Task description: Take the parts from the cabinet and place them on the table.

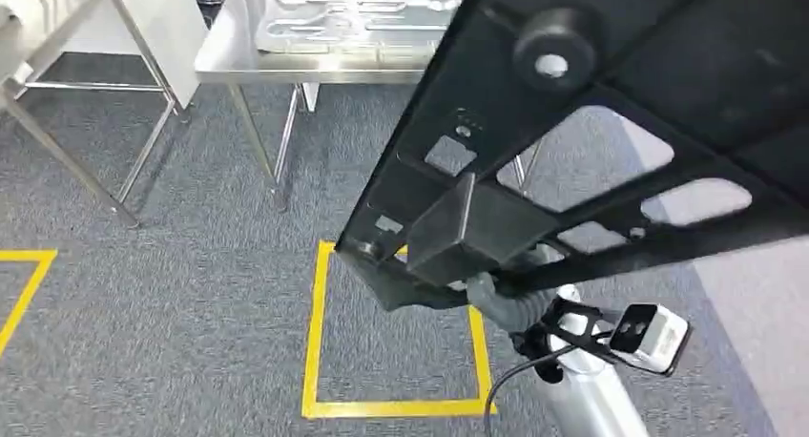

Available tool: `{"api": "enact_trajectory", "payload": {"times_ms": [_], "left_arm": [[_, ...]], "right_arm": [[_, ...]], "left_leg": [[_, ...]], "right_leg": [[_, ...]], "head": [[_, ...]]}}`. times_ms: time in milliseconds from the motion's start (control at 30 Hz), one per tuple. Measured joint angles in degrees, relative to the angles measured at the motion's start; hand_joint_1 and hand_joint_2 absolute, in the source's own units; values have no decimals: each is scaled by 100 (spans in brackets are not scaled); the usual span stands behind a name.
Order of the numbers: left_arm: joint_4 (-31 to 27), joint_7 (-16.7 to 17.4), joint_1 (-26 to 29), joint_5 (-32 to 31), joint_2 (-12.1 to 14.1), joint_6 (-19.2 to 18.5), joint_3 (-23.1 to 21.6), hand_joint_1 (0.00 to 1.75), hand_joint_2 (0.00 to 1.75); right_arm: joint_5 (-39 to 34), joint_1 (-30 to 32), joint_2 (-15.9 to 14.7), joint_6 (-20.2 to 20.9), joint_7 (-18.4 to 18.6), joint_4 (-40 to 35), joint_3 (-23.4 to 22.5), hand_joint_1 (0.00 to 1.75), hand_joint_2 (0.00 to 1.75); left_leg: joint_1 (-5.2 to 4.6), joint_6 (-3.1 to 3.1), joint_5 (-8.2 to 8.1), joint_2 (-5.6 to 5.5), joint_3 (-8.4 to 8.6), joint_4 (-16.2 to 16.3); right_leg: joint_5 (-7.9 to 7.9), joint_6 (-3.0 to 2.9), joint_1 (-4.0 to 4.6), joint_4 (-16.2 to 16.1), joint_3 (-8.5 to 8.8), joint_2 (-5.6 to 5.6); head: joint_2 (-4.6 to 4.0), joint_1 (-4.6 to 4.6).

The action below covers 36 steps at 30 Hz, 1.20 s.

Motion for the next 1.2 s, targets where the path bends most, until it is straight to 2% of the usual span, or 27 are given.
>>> {"api": "enact_trajectory", "payload": {"times_ms": [33, 67, 100, 167, 200, 233, 267, 300, 367, 400, 467, 533, 567, 600, 700, 733, 767, 800, 833, 867, 933, 967, 1000, 1033, 1067, 1100, 1200], "left_arm": [[0, 0, -7, 0, 2, 0, 0, 0, 175], [0, -4, -16, 0, 0, 0, -2, 0, 175], [0, -4, -24, -2, 2, -7, -2, 0, 175], [0, -7, -21, 0, 9, -4, -2, 0, 175], [0, -7, -6, 0, 9, -4, -2, 0, 175], [0, -7, 7, 2, 9, -4, -2, 0, 175], [0, -7, 15, 2, 9, -4, -2, 0, 175], [0, -7, 14, 2, 11, -4, -2, 0, 175], [0, -9, 21, 0, 15, -4, -2, 0, 175], [0, -9, 12, 0, 15, -2, -2, 0, 175], [0, -11, 19, 2, 15, -2, -2, 0, 175], [0, -17, 13, 2, 15, -2, -2, 0, 175], [0, -24, 8, 2, 15, 0, -2, 0, 175], [0, -24, -1, 2, 15, 0, -2, 0, 175], [0, -24, -2, -4, 15, -2, -2, 0, 175], [0, -24, 1, -4, 15, 0, 0, 0, 175], [0, -24, 2, -4, 15, -2, 0, 0, 175], [0, -24, -1, -9, 15, -2, -2, 0, 175], [0, -24, -6, -9, 15, -2, -2, 0, 175], [0, -26, -8, -11, 13, -4, -2, 0, 175], [0, -26, -29, -13, 9, -4, -2, 0, 175], [0, -24, -36, -24, 9, -4, -2, 0, 175], [0, -26, -35, -24, 9, -4, -2, 0, 175], [0, -26, -43, -26, 9, -4, -2, 0, 175], [0, -28, -53, -26, 11, -4, -2, 0, 175], [0, -31, -68, -28, 9, -4, -2, 0, 175], [0, -28, -81, -46, 9, -15, -4, 0, 175]], "right_arm": [[-2, 0, 2, 13, -2, -13, -2, 175, 175], [-2, -18, 0, 26, -4, -17, -11, 175, 175], [-2, -31, 4, 35, -4, -17, -15, 175, 175], [-9, -24, 7, 52, -2, -17, -24, 175, 175], [-9, -13, 7, 68, -2, -15, -33, 175, 175], [-9, -7, 7, 81, -2, -15, -37, 175, 175], [-9, -7, 7, 90, -2, -15, -39, 175, 175], [-9, -8, 7, 94, -2, -15, -44, 175, 175], [-9, -8, 7, 100, -2, -15, -46, 175, 175], [-9, -6, 7, 103, -2, -13, -50, 175, 175], [0, 6, 9, 105, 0, -17, -57, 175, 175], [0, 8, 11, 114, -2, -22, -66, 175, 175], [11, 7, 11, 114, 0, -37, -70, 175, 175], [15, -8, 9, 116, -4, -55, -76, 175, 175], [13, 17, 9, 114, -4, -63, -98, 175, 175], [15, 19, 9, 116, -4, -63, -98, 175, 175], [15, 15, 9, 114, -2, -66, -98, 175, 175], [15, 12, 9, 111, -4, -66, -103, 175, 175], [18, 8, 9, 107, -4, -66, -107, 175, 175], [18, 0, 9, 105, -2, -66, -109, 175, 175], [18, -14, 11, 98, -4, -68, -122, 175, 175], [17, -13, 9, 96, -2, -90, -133, 175, 175], [9, -13, 9, 96, -2, -98, -146, 175, 175], [-19, -12, 13, 103, -4, -105, -146, 175, 175], [-39, -3, 15, 116, -4, -125, -149, 175, 175], [-94, -16, 15, 155, -4, -131, -171, 175, 175], [-221, 22, 44, 317, -4, -144, -241, 175, 175]], "left_leg": [[9, -18, -58, 6, -21, 36], [21, -25, -101, -3, -90, 306], [27, -41, -217, -9, -292, 697], [27, -68, -632, -9, -840, 1576], [27, -84, -756, -9, -1062, 1862], [27, -88, -703, -9, -1159, 1880], [27, -82, -462, -8, -1121, 1591], [27, -72, -164, -8, -989, 1152], [23, -2, 538, -9, -706, 187], [-25, 21, 359, -13, -722, 134], [-36, 115, 427, -18, -711, 113], [1, 184, 427, -28, -638, 78], [10, 199, 419, -28, -588, 48], [11, 235, 394, -28, -563, 40], [9, 251, 298, -29, -489, 42], [10, 247, 263, -31, -444, 43], [10, 239, 216, -36, -380, 43], [10, 230, 172, -42, -308, 43], [9, 215, 118, -49, -227, 42], [10, 192, 66, -50, -178, 37], [-3, 117, 7, -58, -139, 32], [1, 72, -22, -54, -121, -8], [-5, 35, 37, -52, -85, 86], [-5, 1, 28, -48, -39, 88], [16, -3, -36, -40, -77, 189], [15, -28, -107, -43, -177, 433], [21, -73, -650, -44, -926, 1630]], "right_leg": [[8, -40, -27, -33, 87, 14], [-27, -86, -24, -59, 163, 6], [-61, -114, -22, -60, 194, 3], [-136, -138, -7, -60, 257, 6], [-175, -140, -2, -55, 298, 16], [-216, -136, -1, -54, 348, 30], [-270, -126, -1, -52, 425, 47], [-320, -114, -1, -51, 503, 50], [-429, -77, -1, -58, 618, 48], [-461, -42, 17, -32, 653, 52], [-473, 36, 12, -13, 641, 62], [-496, 76, 27, 7, 652, 57], [-504, 104, 3, 193, 576, 43], [-594, 133, -1, 558, 356, 34], [-1120, 207, -37, 1766, -463, 30], [-1103, 206, -43, 1850, -593, 29], [-917, 187, -53, 1653, -582, 27], [-627, 186, -59, 1259, -455, 26], [-263, 158, -58, 713, -253, 24], [94, 103, -47, 202, -71, 15], [-119, 77, 10, 72, -51, -5], [-13, 33, 23, 49, -26, 2], [-21, -3, 17, 19, -13, 6], [-26, -30, -3, 14, 60, 23], [-33, -46, -31, -37, 154, 30], [-64, -86, -24, -51, 217, 29], [-157, -139, 1, -50, 295, 62]], "head": [[0, -2], [0, 0], [0, -2], [0, -2], [0, -2], [0, -2], [0, -2], [0, -2], [0, -2], [0, -2], [0, -2], [0, -2], [0, -2], [0, -2], [0, -2], [0, -2], [0, -2], [0, -2], [0, -2], [0, 0], [0, 4], [0, 2], [0, -2], [0, -2], [0, 0], [0, -2], [0, -4]]}}
